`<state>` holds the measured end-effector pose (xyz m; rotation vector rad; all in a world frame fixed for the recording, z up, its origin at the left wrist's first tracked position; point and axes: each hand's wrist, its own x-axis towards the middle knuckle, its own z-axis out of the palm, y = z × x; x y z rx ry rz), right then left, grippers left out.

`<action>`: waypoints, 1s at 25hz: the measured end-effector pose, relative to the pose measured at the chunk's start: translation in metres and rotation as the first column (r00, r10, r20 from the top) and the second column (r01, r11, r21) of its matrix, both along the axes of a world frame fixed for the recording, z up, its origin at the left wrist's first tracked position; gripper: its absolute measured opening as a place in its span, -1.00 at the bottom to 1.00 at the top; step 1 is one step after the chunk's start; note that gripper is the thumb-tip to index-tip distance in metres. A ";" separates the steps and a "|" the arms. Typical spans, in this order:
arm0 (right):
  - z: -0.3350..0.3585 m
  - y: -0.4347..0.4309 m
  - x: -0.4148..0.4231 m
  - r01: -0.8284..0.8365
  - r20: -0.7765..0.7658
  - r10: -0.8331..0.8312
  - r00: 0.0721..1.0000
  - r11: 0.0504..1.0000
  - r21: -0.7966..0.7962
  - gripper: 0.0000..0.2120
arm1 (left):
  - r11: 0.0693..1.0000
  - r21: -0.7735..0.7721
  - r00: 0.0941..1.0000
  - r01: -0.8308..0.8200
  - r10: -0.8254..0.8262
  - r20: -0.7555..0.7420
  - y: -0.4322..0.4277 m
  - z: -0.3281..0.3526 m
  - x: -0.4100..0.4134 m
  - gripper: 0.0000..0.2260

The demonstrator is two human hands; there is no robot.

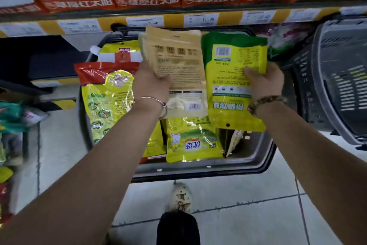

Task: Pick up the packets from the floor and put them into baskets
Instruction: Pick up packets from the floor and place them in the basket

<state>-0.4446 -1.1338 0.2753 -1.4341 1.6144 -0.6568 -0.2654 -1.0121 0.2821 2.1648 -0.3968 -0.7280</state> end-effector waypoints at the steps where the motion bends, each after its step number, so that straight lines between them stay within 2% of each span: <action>1: -0.008 -0.004 0.004 -0.016 -0.096 0.013 0.995 0.999 -0.037 -0.95 | 0.999 0.042 0.997 0.021 -0.024 0.073 -0.002 -0.003 -0.001 -0.59; 2: -0.014 -0.007 0.007 -0.026 -0.184 0.012 0.983 0.997 -0.073 -0.92 | 0.997 0.057 0.989 0.050 -0.057 0.135 -0.003 -0.004 -0.004 -0.51; 4: -0.020 -0.010 0.010 -0.031 -0.296 -0.011 0.955 0.990 -0.134 -0.73 | 0.986 0.051 0.950 0.157 -0.165 0.265 -0.001 -0.001 -0.018 -0.36; 6: -0.027 -0.007 0.009 -0.139 -0.436 0.044 0.899 0.972 -0.189 -0.56 | 0.946 0.123 0.824 0.300 -0.322 0.466 0.004 0.000 -0.029 -0.33; 7: -0.030 -0.002 0.008 -0.222 -0.516 0.102 0.851 0.959 -0.175 -0.51 | 0.903 0.223 0.733 0.367 -0.428 0.528 0.005 -0.001 -0.030 -0.33; 9: -0.036 0.011 0.007 -0.338 -0.598 0.230 0.767 0.939 -0.072 -0.44 | 0.781 0.452 0.620 0.432 -0.621 0.479 0.006 -0.007 -0.028 -0.34; 12: -0.047 0.019 0.005 -0.419 -0.590 0.366 0.720 0.907 0.052 -0.38 | 0.659 0.606 0.571 0.445 -0.730 0.375 0.006 -0.024 -0.024 -0.38; 18: -0.066 0.018 0.013 -0.441 -0.589 0.440 0.678 0.884 0.153 -0.38 | 0.649 0.657 0.533 0.384 -0.737 0.416 0.006 -0.044 -0.025 -0.36; 25: -0.047 0.014 0.014 -0.444 -0.626 0.486 0.611 0.864 0.238 -0.38 | 0.591 0.662 0.569 0.461 -0.769 0.291 0.004 -0.027 -0.022 -0.37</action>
